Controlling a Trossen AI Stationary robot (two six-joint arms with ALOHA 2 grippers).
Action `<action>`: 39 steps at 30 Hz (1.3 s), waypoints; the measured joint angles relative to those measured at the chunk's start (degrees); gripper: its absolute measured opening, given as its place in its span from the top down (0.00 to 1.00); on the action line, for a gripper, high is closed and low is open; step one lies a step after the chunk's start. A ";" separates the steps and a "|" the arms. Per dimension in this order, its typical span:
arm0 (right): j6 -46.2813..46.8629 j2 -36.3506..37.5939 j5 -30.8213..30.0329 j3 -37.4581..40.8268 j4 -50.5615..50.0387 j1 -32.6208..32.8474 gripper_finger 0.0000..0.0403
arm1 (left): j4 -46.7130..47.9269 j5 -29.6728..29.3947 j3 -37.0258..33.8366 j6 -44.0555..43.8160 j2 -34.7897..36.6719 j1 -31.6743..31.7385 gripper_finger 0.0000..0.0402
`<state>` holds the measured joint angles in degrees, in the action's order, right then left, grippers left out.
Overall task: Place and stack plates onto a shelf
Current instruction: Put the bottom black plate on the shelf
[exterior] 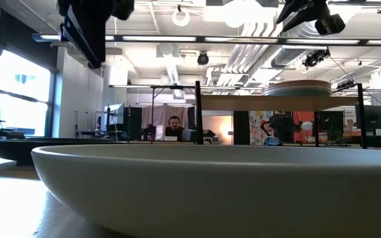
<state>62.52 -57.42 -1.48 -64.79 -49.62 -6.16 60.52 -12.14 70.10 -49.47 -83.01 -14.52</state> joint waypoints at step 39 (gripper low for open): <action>-7.54 -0.51 1.52 0.00 -1.77 2.15 0.83 | -9.57 2.35 -0.06 -8.96 -25.26 -2.07 0.74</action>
<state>54.98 -57.93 0.03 -64.79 -51.39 -4.01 50.95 -9.79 70.04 -58.43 -108.28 -16.59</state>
